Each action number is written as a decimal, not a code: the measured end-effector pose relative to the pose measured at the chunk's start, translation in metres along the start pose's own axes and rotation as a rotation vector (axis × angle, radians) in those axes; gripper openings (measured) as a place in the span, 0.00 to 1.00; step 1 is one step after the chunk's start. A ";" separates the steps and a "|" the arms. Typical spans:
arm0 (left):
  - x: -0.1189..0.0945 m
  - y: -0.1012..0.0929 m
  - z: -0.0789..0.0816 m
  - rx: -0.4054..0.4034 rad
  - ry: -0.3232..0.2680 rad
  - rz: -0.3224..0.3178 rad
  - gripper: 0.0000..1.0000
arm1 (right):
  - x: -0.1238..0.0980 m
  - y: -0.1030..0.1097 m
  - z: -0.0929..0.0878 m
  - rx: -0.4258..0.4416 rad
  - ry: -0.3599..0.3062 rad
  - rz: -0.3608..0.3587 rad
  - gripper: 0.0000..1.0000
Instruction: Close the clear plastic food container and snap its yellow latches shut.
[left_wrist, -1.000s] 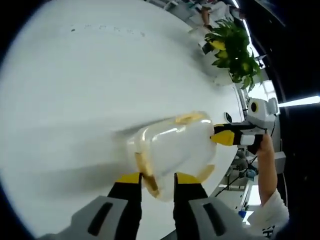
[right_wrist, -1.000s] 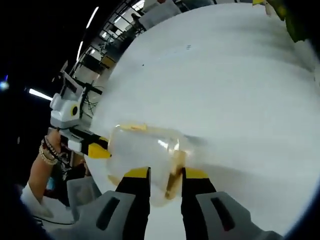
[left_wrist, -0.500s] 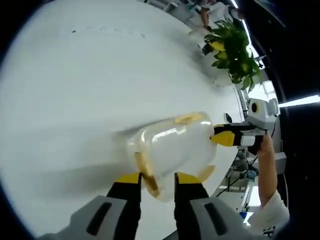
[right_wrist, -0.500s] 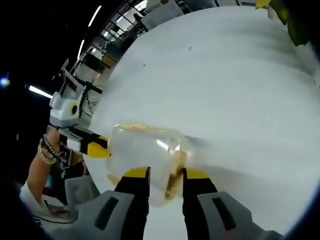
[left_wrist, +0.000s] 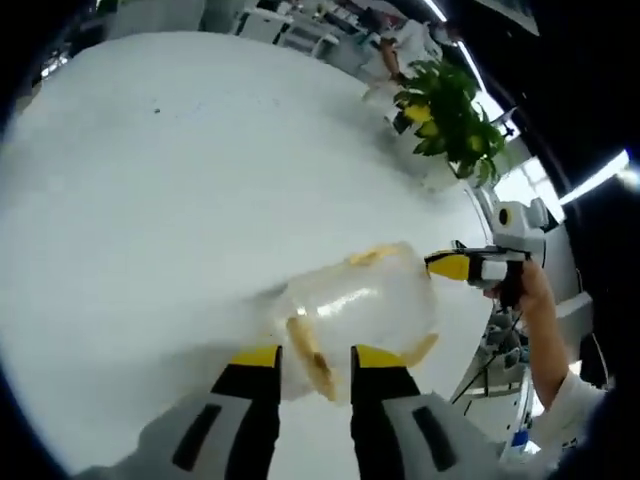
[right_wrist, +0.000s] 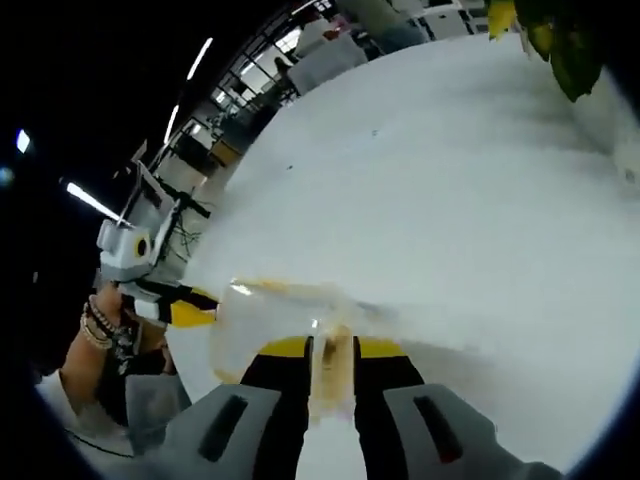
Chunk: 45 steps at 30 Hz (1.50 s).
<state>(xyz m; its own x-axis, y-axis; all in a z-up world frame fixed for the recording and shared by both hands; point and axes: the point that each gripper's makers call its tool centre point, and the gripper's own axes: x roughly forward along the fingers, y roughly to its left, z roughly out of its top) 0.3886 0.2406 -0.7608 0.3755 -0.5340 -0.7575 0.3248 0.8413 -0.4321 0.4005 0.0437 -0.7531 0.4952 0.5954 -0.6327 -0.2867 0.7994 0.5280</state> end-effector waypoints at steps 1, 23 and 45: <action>-0.001 -0.005 0.008 0.016 -0.048 -0.014 0.15 | 0.000 0.002 0.003 -0.010 -0.012 0.006 0.02; 0.040 -0.102 -0.034 0.035 -0.106 -0.236 0.00 | 0.061 0.071 -0.004 -0.215 0.078 0.161 0.00; 0.040 -0.112 -0.068 -0.049 -0.045 -0.309 0.00 | 0.088 0.064 0.021 -0.186 0.058 0.136 0.00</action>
<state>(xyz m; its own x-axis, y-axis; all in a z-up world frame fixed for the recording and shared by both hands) 0.3083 0.1302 -0.7761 0.3042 -0.7671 -0.5648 0.3876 0.6413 -0.6622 0.4424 0.1453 -0.7632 0.3952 0.6978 -0.5974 -0.4962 0.7094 0.5005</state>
